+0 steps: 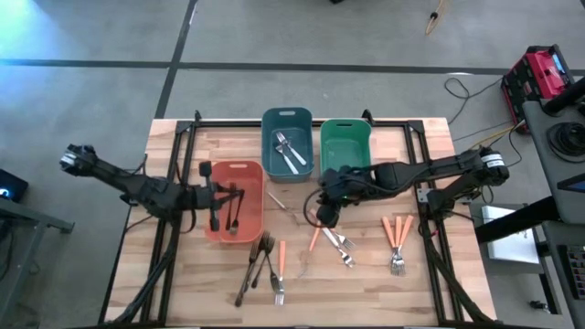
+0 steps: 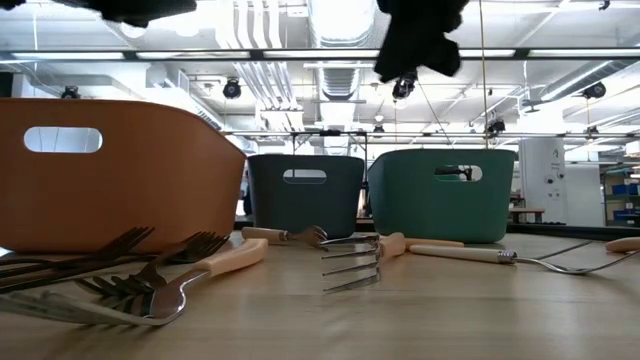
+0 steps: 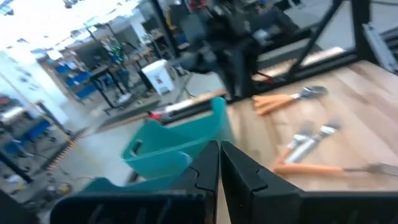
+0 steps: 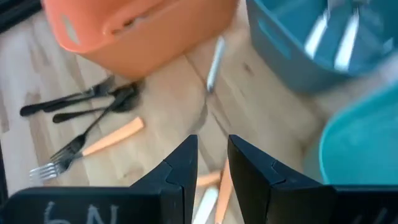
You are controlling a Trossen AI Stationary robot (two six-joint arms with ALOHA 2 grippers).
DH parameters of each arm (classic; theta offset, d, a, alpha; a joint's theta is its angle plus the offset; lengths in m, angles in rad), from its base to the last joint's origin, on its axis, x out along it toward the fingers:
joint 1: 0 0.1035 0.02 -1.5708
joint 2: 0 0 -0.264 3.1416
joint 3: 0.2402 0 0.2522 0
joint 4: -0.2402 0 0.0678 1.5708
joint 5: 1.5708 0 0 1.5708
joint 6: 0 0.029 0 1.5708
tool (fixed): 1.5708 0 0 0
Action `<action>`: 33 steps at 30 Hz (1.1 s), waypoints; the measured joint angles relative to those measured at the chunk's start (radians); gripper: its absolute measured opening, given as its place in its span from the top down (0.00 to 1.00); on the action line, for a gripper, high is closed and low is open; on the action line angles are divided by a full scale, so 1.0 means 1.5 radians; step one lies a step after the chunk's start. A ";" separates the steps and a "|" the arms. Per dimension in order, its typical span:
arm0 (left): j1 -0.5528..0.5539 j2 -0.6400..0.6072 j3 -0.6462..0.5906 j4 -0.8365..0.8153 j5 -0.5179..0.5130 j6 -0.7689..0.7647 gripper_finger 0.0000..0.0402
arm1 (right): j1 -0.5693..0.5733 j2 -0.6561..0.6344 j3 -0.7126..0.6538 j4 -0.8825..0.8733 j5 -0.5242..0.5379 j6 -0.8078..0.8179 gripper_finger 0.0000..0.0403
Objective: Sort silverware by color (type)
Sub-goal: Put the orange fork into the green bin
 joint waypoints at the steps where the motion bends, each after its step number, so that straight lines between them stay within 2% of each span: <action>1: 0.008 -0.003 0.006 0.000 0.000 0.008 1.00 | 0.002 0.000 0.000 -0.012 0.000 0.023 0.80; 3: 0.026 -0.006 0.018 0.001 0.000 0.021 1.00 | 0.008 0.004 0.000 -0.039 -0.012 0.062 0.80; 10: 0.075 -0.003 0.035 -0.001 0.000 0.047 1.00 | 0.022 0.041 0.001 -0.064 -0.138 0.154 0.80; 15: 0.092 0.002 0.035 -0.003 0.000 0.060 1.00 | 0.021 0.084 0.002 -0.080 -0.224 0.176 0.80; 19: 0.093 0.007 0.035 -0.003 -0.015 0.065 1.00 | 0.021 0.112 0.002 -0.151 -0.257 0.202 0.80; 26: 0.093 0.013 0.035 -0.007 -0.058 0.076 1.00 | 0.026 0.144 0.002 -0.250 -0.251 0.209 0.80; 33: 0.093 0.014 0.035 -0.009 -0.058 0.081 1.00 | 0.042 0.183 0.002 -0.235 -0.147 0.148 0.80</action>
